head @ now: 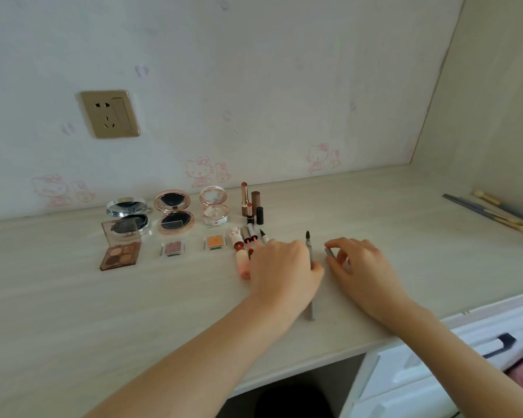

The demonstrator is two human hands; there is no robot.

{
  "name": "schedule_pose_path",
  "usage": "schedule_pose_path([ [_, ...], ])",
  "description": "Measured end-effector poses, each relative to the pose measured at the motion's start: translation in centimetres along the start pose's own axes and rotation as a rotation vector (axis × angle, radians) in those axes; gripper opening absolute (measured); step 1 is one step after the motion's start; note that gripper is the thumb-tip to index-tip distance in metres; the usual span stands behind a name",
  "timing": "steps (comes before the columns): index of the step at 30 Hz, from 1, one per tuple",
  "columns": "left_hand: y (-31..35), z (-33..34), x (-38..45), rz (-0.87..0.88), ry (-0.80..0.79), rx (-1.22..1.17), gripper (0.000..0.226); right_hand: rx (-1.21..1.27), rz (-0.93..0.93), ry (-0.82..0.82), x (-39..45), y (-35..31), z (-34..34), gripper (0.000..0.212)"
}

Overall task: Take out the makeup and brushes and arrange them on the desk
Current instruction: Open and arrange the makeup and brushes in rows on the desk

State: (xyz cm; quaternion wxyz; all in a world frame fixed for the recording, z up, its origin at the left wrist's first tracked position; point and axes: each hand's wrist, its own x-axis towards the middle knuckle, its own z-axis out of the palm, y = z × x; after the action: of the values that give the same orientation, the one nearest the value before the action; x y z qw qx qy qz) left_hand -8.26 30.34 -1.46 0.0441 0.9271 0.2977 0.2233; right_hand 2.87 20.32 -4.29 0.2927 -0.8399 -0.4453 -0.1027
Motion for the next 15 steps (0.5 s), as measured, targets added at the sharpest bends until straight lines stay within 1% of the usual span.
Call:
schedule_pose_path([
  [3, 0.6, 0.6, 0.7, 0.045, 0.002, 0.041, 0.042, -0.022, -0.011, 0.01, -0.1, 0.1, -0.1, 0.023],
  [7, 0.6, 1.5, 1.3, 0.064, -0.042, 0.088, 0.04, -0.046, -0.032, -0.015, -0.2, 0.3, 0.1, 0.026],
  [12, 0.2, 1.0, 1.0, 0.109, -0.025, 0.128, 0.032, -0.065, -0.059, -0.056, -0.2, 0.4, 0.1, 0.031],
  [13, 0.1, 0.8, 0.8, 0.137, -0.01, 0.116, 0.03, -0.057, -0.06, -0.054, -0.2, 0.4, 0.0, 0.032],
  [15, -0.6, 0.3, -0.1, 0.251, 0.017, 0.051, 0.026, -0.044, -0.059, -0.053, -0.3, 0.4, -0.1, 0.033],
])
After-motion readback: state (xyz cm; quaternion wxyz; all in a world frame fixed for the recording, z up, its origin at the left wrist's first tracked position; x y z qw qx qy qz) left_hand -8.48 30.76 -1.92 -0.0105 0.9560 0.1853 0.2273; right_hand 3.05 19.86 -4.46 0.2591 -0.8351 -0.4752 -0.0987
